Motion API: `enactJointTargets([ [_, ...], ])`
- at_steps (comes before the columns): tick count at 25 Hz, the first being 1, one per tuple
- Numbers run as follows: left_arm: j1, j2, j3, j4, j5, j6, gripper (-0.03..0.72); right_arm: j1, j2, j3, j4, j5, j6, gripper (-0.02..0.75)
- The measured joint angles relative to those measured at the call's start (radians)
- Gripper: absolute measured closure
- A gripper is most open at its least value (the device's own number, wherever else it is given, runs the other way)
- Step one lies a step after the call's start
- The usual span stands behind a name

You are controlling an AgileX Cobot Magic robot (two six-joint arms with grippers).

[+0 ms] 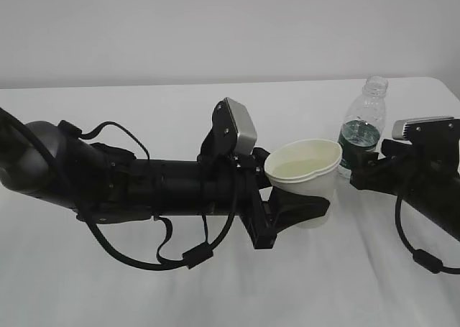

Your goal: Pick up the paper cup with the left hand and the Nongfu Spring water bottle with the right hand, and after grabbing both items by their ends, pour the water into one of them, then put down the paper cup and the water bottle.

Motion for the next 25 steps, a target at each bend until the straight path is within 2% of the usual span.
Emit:
enactJointTargets([
  [16,0.0,0.0,0.0,-0.064,0.0,0.0,0.256,0.0,-0.334,0.26,0.0,0.0,0.0,0.151],
  [25,0.0,0.0,0.0,-0.091,-0.02,0.0,0.256,0.0,-0.508,0.371,-0.006,0.0,0.068,0.151],
])
